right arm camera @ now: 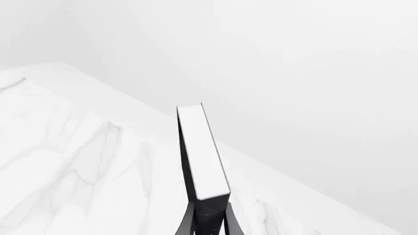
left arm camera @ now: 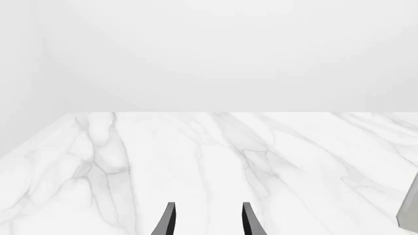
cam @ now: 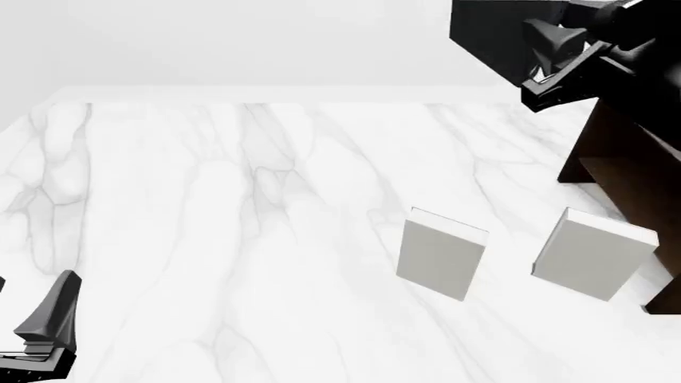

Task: Pick up the book on the left and place it on top of the shelf.

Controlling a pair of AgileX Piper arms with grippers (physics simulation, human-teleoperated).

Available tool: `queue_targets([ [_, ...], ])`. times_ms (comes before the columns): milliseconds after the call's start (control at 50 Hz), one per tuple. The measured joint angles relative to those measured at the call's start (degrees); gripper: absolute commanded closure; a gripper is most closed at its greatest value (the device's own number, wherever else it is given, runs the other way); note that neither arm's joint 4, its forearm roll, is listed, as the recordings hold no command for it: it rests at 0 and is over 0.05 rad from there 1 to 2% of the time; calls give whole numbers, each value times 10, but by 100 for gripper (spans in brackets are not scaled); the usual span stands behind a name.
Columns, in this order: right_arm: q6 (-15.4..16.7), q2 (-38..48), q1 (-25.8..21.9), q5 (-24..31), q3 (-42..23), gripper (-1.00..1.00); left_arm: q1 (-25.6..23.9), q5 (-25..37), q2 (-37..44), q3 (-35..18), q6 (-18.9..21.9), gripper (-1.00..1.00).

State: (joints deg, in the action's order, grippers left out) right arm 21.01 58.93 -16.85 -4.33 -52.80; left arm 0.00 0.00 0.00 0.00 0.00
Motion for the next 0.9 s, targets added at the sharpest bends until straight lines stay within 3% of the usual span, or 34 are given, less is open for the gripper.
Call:
queue_targets([
  [900,118,-151,132,147,-9,100,0,0,0,0,0,-100],
])
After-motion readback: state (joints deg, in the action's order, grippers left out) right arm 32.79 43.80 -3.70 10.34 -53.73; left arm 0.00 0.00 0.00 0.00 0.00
